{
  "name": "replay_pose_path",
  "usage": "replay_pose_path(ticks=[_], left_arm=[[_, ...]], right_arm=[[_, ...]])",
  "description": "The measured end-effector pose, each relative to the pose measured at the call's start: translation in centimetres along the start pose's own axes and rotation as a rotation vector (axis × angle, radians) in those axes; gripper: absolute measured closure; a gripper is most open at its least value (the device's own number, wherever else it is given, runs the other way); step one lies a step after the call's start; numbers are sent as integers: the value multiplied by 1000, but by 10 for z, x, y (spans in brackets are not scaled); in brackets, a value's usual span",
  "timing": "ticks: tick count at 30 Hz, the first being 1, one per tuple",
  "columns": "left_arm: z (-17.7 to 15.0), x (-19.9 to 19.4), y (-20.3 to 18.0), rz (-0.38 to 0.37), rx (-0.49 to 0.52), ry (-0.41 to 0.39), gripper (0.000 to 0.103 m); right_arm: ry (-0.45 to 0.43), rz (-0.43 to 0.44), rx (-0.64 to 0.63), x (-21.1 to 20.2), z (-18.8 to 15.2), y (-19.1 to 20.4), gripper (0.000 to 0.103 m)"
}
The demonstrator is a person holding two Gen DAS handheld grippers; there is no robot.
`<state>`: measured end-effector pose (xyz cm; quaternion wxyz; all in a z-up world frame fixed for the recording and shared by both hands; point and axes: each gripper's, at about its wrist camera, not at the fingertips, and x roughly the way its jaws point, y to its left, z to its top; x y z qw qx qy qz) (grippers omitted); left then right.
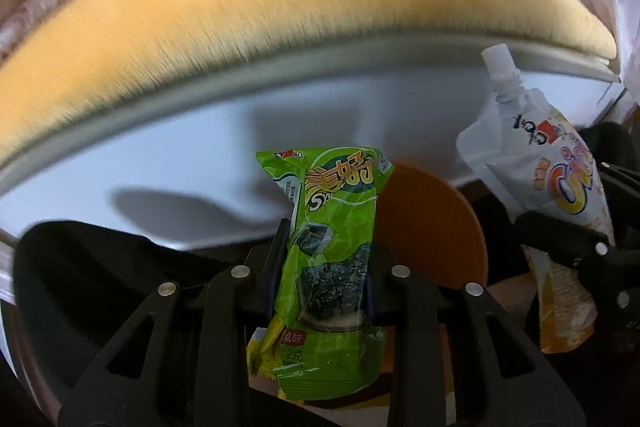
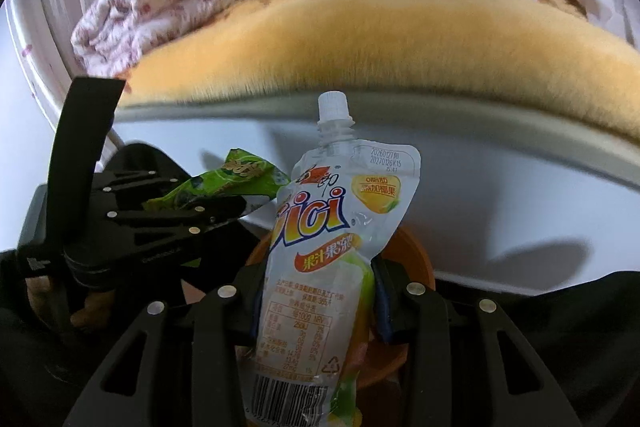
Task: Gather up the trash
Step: 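Carry the juice pouch and green snack bag down over the orange bin, then open both grippers to drop the pouch and snack bag into the bin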
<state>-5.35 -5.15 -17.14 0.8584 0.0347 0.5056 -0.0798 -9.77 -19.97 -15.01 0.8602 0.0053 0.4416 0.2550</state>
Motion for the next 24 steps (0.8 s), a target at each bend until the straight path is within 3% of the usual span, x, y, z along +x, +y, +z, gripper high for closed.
replay_pose_path(ticks=[8, 16, 17, 18, 19, 20, 21, 24], left_arm=[[2, 62, 3, -12, -23, 168, 74], [5, 69, -6, -19, 4, 168, 72], [5, 69, -6, -19, 5, 169, 69], [5, 69, -6, -12, 7, 173, 56], [4, 68, -7, -9, 5, 178, 38], [4, 67, -6, -1, 2, 174, 31], [4, 65, -5, 4, -2, 164, 25], [4, 57, -2, 9, -19, 142, 25]], right_arm=[[140, -3, 176, 54, -7, -37, 63], [175, -1, 191, 67, -12, -40, 62], [177, -1, 194, 68, -13, -40, 59], [181, -3, 199, 68, -13, -40, 54], [188, -2, 205, 69, -11, -41, 39], [186, -18, 211, 68, -10, -41, 32], [174, -28, 216, 67, -9, -41, 32], [141, -37, 240, 56, -8, -44, 32]])
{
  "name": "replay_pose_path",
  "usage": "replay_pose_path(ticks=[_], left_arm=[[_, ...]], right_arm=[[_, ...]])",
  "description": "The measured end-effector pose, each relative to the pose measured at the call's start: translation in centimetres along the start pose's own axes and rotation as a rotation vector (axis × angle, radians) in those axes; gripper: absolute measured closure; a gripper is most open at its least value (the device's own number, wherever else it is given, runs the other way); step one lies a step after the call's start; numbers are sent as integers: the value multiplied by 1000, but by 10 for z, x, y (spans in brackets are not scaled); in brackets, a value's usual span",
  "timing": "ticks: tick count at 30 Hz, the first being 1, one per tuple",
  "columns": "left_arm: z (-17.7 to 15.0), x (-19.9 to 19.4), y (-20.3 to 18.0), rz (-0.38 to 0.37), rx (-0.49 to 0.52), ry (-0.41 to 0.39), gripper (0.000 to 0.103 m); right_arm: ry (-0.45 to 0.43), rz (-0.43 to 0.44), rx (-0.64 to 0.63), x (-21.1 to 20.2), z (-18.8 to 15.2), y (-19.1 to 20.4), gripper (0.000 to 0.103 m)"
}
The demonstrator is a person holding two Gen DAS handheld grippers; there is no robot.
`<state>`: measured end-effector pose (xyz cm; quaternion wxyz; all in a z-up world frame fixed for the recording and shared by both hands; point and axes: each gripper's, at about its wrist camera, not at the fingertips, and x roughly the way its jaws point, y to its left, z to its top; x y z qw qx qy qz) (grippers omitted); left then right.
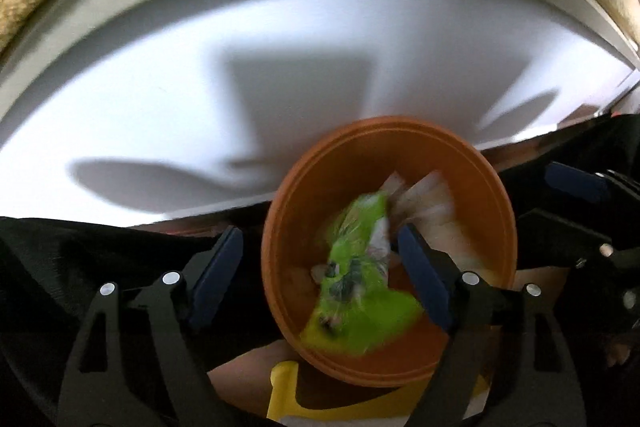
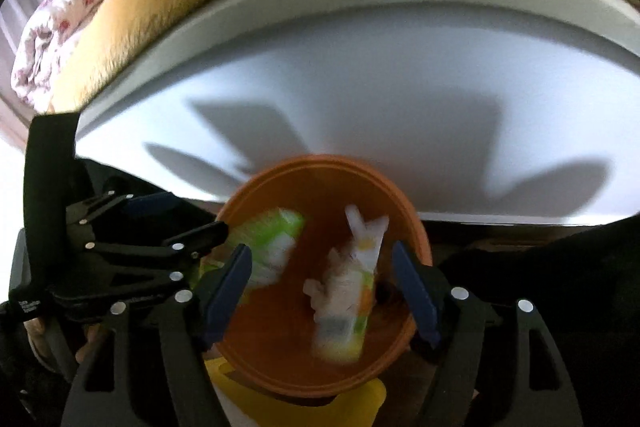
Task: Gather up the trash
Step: 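Open both grippers to drop the pouch and snack bag into the bin, then grasp the blue-white milk carton with the left gripper while the right returns to the bed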
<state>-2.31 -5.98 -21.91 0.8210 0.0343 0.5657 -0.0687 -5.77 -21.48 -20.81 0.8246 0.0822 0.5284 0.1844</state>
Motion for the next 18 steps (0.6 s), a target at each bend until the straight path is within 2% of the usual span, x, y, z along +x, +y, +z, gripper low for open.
replay_pose_path(ticks=[6, 9, 12, 14, 18], left_arm=[[2, -8, 4, -20, -34, -12, 25], [2, -24, 5, -38, -37, -42, 24], [4, -64, 14, -53, -3, -136, 24], [9, -91, 16, -50, 11, -202, 24], [45, -148, 23, 20, 50, -383, 11]], right_arm=[[-69, -22, -8, -20, -1, 0, 32], [-104, -35, -25, -31, -4, 2, 32], [-153, -31, -54, -51, -4, 4, 31], [-189, -26, -78, -61, -4, 5, 28], [-260, -6, -113, -83, -7, 10, 24]])
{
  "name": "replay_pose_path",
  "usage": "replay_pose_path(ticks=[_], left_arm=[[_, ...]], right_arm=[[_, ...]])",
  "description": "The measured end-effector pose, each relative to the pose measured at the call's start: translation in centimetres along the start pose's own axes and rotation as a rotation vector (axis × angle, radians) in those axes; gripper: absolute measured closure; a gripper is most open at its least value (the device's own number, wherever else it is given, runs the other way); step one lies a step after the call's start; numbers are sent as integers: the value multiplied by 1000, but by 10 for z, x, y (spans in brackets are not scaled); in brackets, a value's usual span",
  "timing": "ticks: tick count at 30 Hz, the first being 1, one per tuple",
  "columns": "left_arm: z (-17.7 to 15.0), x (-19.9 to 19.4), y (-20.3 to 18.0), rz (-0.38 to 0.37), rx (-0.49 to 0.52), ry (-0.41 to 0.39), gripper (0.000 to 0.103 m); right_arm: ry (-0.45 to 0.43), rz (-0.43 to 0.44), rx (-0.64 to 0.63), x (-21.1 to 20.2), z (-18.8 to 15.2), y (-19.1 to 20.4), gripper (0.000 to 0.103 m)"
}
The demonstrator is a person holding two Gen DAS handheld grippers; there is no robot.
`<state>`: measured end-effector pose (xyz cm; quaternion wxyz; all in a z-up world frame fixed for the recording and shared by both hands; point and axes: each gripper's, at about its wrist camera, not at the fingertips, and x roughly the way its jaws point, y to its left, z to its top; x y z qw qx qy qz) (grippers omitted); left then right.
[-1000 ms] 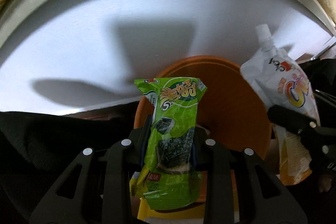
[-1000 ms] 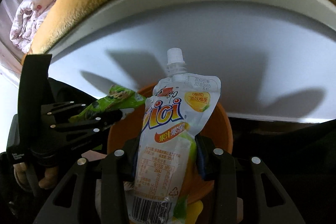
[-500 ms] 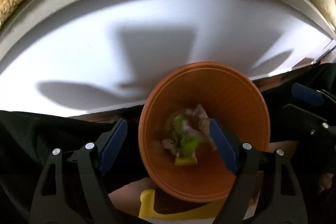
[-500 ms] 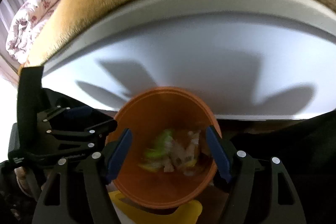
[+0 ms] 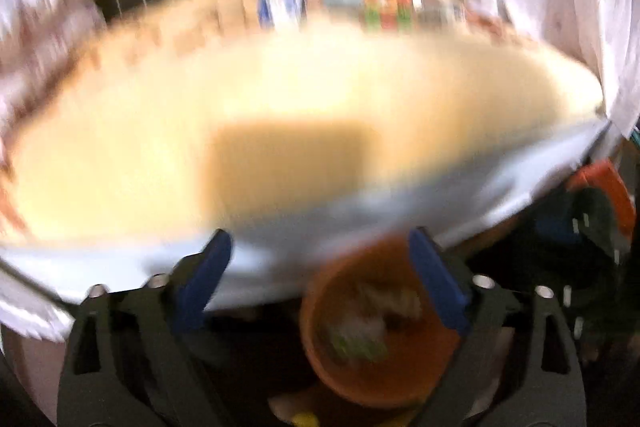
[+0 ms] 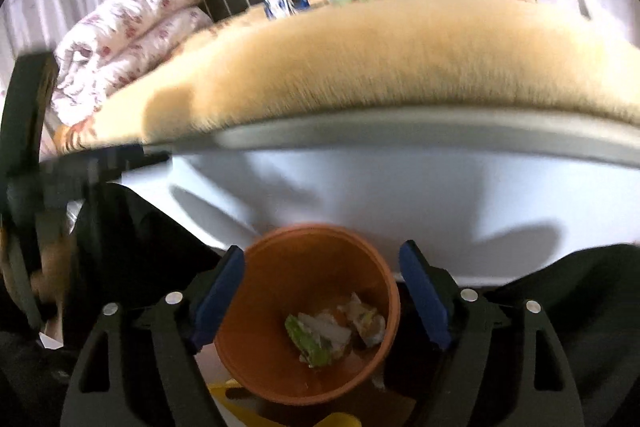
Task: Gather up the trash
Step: 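Grasp the blue-white milk carton with the left gripper while the right returns to the bed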
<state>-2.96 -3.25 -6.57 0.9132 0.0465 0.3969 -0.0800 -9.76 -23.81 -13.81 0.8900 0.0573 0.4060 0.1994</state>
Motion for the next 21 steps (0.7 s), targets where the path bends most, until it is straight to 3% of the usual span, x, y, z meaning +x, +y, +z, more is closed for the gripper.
replay_pose_path(ticks=[2, 6, 9, 21], left_arm=[[36, -4, 2, 42, 33, -81, 11], [96, 20, 2, 95, 87, -116, 11], [135, 55, 9, 100, 102, -87, 11], [209, 172, 16, 145, 91, 59, 11]], right_arm=[[-17, 14, 0, -3, 5, -2, 24], [-39, 14, 11, -4, 5, -6, 24], [-45, 9, 32, -5, 3, -11, 24], [-39, -10, 101, -11, 12, -36, 23]])
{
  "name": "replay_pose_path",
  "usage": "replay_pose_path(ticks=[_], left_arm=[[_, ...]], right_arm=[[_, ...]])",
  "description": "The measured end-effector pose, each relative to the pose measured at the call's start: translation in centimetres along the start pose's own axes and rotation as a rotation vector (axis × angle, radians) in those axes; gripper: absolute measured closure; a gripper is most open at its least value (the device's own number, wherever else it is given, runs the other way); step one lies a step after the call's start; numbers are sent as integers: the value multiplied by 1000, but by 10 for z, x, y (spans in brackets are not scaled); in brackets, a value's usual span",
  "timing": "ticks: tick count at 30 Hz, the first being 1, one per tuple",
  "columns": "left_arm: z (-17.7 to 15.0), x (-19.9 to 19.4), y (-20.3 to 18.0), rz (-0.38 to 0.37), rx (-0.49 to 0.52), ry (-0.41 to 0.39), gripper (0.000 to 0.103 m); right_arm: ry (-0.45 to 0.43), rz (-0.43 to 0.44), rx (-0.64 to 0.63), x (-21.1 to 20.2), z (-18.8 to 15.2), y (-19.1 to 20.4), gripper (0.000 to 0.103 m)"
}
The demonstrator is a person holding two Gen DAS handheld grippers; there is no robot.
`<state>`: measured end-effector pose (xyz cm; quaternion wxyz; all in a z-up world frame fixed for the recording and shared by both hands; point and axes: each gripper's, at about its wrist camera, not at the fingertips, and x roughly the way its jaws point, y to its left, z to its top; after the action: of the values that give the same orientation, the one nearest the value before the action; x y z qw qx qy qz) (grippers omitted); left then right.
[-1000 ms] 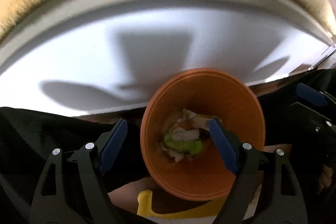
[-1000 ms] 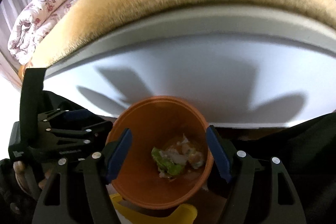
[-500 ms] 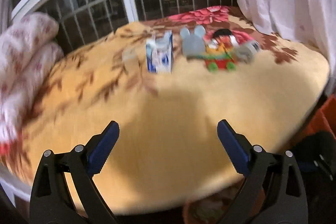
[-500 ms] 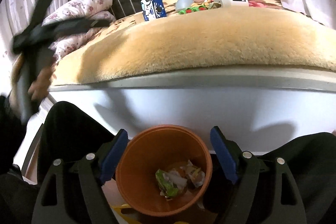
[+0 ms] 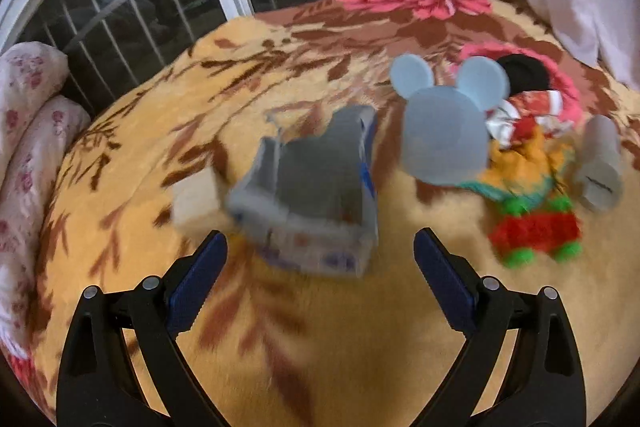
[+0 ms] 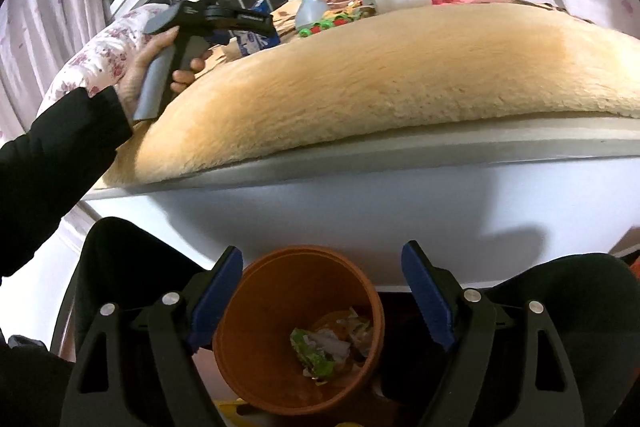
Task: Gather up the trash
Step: 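Grasp the blue-white milk carton with the left gripper while the right returns to the bed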
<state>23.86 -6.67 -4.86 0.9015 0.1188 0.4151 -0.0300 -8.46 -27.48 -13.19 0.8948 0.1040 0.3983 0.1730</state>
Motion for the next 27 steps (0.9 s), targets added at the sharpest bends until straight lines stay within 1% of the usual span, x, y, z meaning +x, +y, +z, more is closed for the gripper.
replay_pose_path(ticks=[2, 3, 4, 5, 6, 8, 10, 12, 14, 15, 16, 17, 18, 19, 21, 22, 24, 27], left_arm=[[6, 12, 0, -7, -6, 19, 13], [7, 16, 1, -7, -14, 32, 32], [7, 23, 2, -16, -23, 60, 45], [5, 25, 4, -23, -40, 72, 45], [4, 22, 7, -21, -58, 56, 46], [-1, 4, 14, -7, -98, 0, 47], [-11, -20, 20, -37, -134, -48, 47], [-25, -43, 21, -64, -146, -64, 47], [-47, -72, 21, -76, -152, -86, 47], [-55, -81, 21, -72, -150, -92, 47], [-69, -98, 19, -63, -153, -109, 47], [-77, -106, 18, -62, -154, -118, 47], [-88, -118, 17, -57, -162, -131, 47], [-96, -124, 16, -55, -169, -139, 47], [-114, -135, 11, -39, -174, -149, 47], [-122, -138, 8, -24, -172, -150, 47], [-136, -142, 1, -5, -162, -152, 46], [-159, -145, -10, -7, -144, -159, 46]], right_arm=[[0, -9, 4, -1, 2, -1, 23], [-1, -16, 1, -3, 3, -1, 23], [-4, -22, -2, -4, 4, -1, 23], [-13, -30, -9, -8, 6, 0, 23], [-23, -33, -15, -12, 9, 2, 23], [-38, -18, -28, -21, 20, 3, 23], [-61, -1, -47, -32, 38, 4, 23], [-87, 45, -44, -43, 74, -1, 21], [-114, 74, -27, -46, 108, -9, 18], [-123, 86, -11, -45, 138, -15, 18], [-139, 90, -4, -42, 162, -20, 17], [-146, 94, -5, -36, 185, -23, 17], [-155, 85, -9, -28, 211, -26, 17], [-161, 67, -10, -19, 229, -29, 16], [-119, 32, -4, 15, 278, -37, 16], [-91, 14, 18, 38, 302, -43, 16], [-44, -21, 78, 71, 328, -56, 16], [20, -30, 170, 111, 348, -71, 16]])
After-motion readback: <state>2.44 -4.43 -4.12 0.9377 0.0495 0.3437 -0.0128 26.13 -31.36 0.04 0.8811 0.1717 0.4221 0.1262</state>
